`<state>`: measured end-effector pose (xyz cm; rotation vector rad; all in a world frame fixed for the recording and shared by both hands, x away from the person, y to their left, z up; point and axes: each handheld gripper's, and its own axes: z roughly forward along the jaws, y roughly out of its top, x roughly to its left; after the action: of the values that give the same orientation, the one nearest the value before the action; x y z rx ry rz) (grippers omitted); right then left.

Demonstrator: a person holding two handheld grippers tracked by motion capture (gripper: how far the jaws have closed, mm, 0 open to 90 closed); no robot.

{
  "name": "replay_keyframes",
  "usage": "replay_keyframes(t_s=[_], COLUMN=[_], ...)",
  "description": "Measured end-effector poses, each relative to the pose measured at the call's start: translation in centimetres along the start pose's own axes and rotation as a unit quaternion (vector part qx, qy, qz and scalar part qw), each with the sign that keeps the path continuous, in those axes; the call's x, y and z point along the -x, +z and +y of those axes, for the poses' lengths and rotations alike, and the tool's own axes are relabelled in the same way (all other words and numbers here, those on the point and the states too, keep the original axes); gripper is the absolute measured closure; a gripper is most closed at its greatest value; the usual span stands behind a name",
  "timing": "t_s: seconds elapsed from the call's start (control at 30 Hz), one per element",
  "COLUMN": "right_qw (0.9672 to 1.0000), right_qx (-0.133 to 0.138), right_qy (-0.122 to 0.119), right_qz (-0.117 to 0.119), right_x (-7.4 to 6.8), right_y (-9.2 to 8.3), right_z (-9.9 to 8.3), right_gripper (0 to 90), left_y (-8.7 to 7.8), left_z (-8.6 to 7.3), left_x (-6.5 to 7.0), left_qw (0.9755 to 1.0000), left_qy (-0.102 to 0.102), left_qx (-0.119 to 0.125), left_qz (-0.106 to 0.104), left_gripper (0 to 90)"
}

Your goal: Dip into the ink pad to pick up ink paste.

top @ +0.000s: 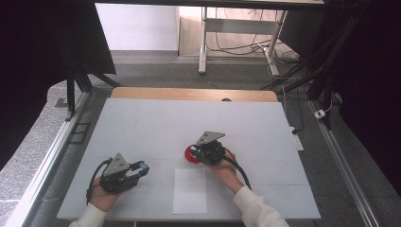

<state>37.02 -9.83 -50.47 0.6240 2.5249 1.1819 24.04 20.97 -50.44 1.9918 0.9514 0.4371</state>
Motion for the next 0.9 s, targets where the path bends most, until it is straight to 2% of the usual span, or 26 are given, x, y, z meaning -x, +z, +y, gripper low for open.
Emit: replay_keyframes(t_s=[0.4, 0.9], right_qw=[1.0000, 0.9999], right_qx=[0.002, 0.012], right_qy=[0.009, 0.007], right_qz=[0.002, -0.002], right_x=[0.06, 0.13], right_y=[-0.02, -0.47], right_z=[-0.08, 0.08], right_gripper=[75.1, 75.0], left_y=[-0.02, -0.08], left_z=[-0.01, -0.05], left_x=[-0.04, -0.14], left_qw=[1.0000, 1.0000], left_qy=[-0.001, -0.002], left_qx=[0.001, 0.002], left_qz=[0.000, 0.001], left_gripper=[65.3, 65.3])
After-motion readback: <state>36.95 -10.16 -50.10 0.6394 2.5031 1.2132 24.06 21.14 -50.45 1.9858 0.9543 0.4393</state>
